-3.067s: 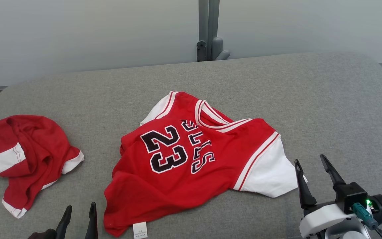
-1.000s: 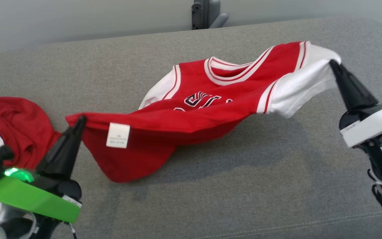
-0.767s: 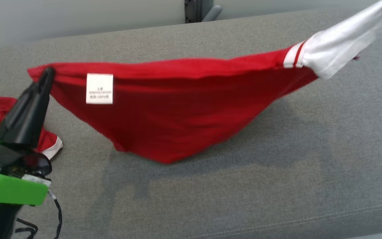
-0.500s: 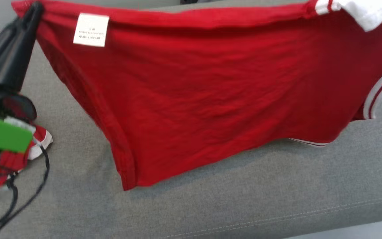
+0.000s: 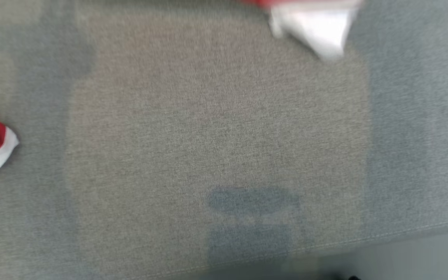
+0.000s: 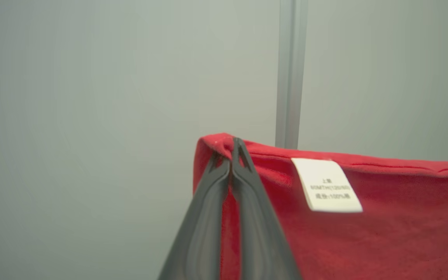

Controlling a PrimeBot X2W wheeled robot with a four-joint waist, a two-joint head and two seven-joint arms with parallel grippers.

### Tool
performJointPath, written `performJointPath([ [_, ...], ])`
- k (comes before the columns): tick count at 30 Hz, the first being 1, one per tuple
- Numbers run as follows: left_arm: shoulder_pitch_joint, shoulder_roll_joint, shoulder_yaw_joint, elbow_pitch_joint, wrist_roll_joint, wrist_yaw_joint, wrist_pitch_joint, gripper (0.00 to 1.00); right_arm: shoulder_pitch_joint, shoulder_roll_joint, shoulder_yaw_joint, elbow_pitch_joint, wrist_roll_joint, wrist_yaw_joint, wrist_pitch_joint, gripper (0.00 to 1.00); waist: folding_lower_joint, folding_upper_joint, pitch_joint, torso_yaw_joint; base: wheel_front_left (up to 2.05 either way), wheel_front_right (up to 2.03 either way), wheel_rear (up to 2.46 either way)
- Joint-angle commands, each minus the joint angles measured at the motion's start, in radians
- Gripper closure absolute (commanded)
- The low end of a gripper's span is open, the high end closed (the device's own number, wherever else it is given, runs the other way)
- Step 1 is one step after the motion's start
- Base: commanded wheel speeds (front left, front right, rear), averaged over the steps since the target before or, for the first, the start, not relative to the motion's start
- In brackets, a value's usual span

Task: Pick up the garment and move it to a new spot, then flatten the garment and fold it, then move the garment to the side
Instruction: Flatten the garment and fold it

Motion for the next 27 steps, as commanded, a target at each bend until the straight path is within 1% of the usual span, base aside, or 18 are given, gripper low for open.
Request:
performJointPath([
  [1, -0.05, 0.003, -0.003, 0.048, 0.03, -0.011, -0.059, 1.0, -0.047, 0.006, -0.001, 0.035, -0.036, 0.0, -0.06, 1.0, -0.0002, 0.0105, 0.167, -0.02, 0.0, 0.0, 0.0],
  [2, -0.1, -0.004, 0.001, 0.097, 0.046, -0.01, -0.117, 1.0, -0.088, 0.019, -0.007, 0.072, -0.055, 0.0, -0.116, 1.0, -0.0002, 0.0105, 0.181, -0.024, 0.0, 0.0, 0.0],
  [5, -0.204, -0.015, -0.005, 0.222, 0.093, -0.025, -0.277, 1.0, -0.186, 0.047, -0.017, 0.157, -0.091, 0.0, -0.265, 1.0, -0.0002, 0.0105, 0.212, -0.029, 0.0, 0.0, 0.0],
  [8, -0.226, -0.022, -0.018, 0.327, 0.11, -0.041, -0.401, 1.0, -0.191, 0.064, -0.006, 0.227, -0.094, 0.0, -0.358, 1.0, -0.0002, 0.0105, 0.234, -0.035, 0.0, 0.0, 0.0],
  [10, -0.193, -0.024, -0.035, 0.389, 0.112, -0.056, -0.44, 1.0, -0.154, 0.062, 0.025, 0.278, -0.07, 0.0, -0.382, 1.0, -0.0002, 0.0105, 0.238, -0.037, 0.0, 0.0, 0.0],
  [12, -0.147, -0.02, -0.057, 0.436, 0.11, -0.068, -0.459, 1.0, -0.098, 0.048, 0.079, 0.313, -0.053, 0.0, -0.403, 1.0, -0.0002, 0.0105, 0.24, -0.038, 0.0, 0.0, 0.0],
  [15, -0.035, -0.01, -0.082, 0.481, 0.088, -0.077, -0.472, 1.0, 0.035, 0.031, 0.16, 0.328, 0.005, 0.0, -0.427, 1.0, -0.0002, 0.0105, 0.222, -0.038, 0.0, 0.0, 0.0],
  [18, 0.101, 0.007, -0.118, 0.47, 0.069, -0.078, -0.479, 1.0, 0.197, 0.01, 0.233, 0.293, 0.077, 0.0, -0.439, 1.0, -0.0002, 0.0105, 0.191, -0.04, 0.0, 0.0, 0.0],
  [21, 0.25, 0.029, -0.1, 0.391, 0.034, -0.077, -0.478, 1.0, 0.357, -0.019, 0.27, 0.225, 0.142, 0.0, -0.444, 1.0, -0.0002, 0.0105, 0.153, -0.042, 0.0, 0.0, 0.0],
  [23, 0.361, 0.034, -0.082, 0.325, 0.012, -0.077, -0.478, 1.0, 0.467, -0.041, 0.286, 0.165, 0.167, 0.0, -0.443, 1.0, -0.0002, 0.0105, 0.115, -0.04, 0.0, 0.0, 0.0],
  [24, 0.361, 0.034, -0.082, 0.325, 0.012, -0.077, -0.478, 1.0, 0.467, -0.041, 0.286, 0.165, 0.167, 0.0, -0.443, 1.0, -0.0002, 0.0105, 0.115, -0.04, 0.0, 0.0, 0.0],
  [25, 0.427, 0.031, -0.08, 0.294, 0.008, -0.077, -0.478, 1.0, 0.529, -0.051, 0.286, 0.14, 0.179, 0.0, -0.442, 1.0, -0.0002, 0.0105, 0.086, -0.037, 0.0, 0.0, 0.0],
  [27, 0.545, 0.038, -0.073, 0.234, 0.017, -0.077, -0.477, 1.0, 0.638, -0.088, 0.319, 0.098, 0.177, 0.0, -0.443, 1.0, -0.0002, 0.0105, 0.029, -0.032, 0.0, 0.0, 0.0],
])
